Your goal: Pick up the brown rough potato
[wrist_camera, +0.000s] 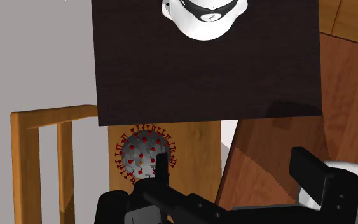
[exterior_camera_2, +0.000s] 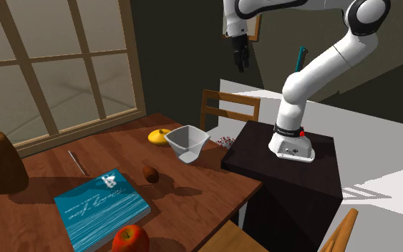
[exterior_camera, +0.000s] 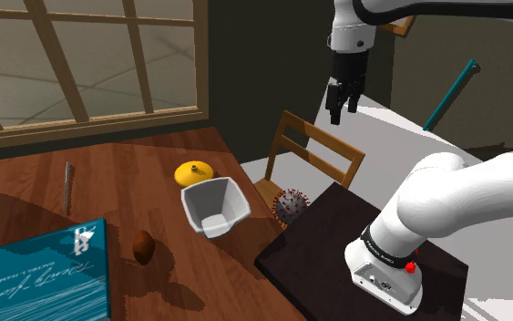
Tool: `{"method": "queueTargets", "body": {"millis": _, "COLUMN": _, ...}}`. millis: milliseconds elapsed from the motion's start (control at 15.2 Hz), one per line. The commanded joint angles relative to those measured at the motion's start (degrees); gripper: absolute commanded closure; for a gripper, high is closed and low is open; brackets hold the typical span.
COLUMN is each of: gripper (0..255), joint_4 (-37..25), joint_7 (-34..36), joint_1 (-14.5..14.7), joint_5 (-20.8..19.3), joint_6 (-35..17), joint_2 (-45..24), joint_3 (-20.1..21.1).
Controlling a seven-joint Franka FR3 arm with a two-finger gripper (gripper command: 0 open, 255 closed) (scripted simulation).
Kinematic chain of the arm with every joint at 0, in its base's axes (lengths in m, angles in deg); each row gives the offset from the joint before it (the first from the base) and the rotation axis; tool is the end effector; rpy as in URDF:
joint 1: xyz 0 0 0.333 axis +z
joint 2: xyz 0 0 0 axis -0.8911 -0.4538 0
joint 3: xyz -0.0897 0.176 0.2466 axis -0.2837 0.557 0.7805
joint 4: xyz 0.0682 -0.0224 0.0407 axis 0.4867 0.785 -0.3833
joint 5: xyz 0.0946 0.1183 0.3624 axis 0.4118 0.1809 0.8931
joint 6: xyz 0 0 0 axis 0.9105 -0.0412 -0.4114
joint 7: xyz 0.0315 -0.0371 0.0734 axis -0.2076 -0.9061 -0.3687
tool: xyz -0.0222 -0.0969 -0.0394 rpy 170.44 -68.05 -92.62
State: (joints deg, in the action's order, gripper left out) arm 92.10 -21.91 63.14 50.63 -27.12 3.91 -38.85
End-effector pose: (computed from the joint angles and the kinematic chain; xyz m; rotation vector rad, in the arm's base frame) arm 0.2956 -0.0155 0.5336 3.0455 -0.0302 -0.3959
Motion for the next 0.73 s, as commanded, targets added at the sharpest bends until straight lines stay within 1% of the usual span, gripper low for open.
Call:
{"method": "queueTargets", "body": {"millis": 0, "gripper": 0, "joint_4": 0.0, "joint_7": 0.0, "joint_1": 0.0, "joint_5": 0.0, "joint_6": 0.0, "joint_2": 0.0, "joint_3": 0.0}}
{"method": "queueTargets", "body": {"millis": 330, "gripper": 0, "joint_4": 3.2, "joint_7": 4.4, "joint_1": 2.5, "joint_5": 3.8, "joint_6": -8.1, "joint_2": -3.7, "joint_3": 4.3}}
{"method": "queueTargets", "body": {"millis": 660, "gripper": 0, "joint_4": 4.7, "joint_7": 8.6, "joint_1": 4.9, "joint_5": 6.8, "joint_6": -16.5, "joint_2": -9.4, "joint_3": 8.6}}
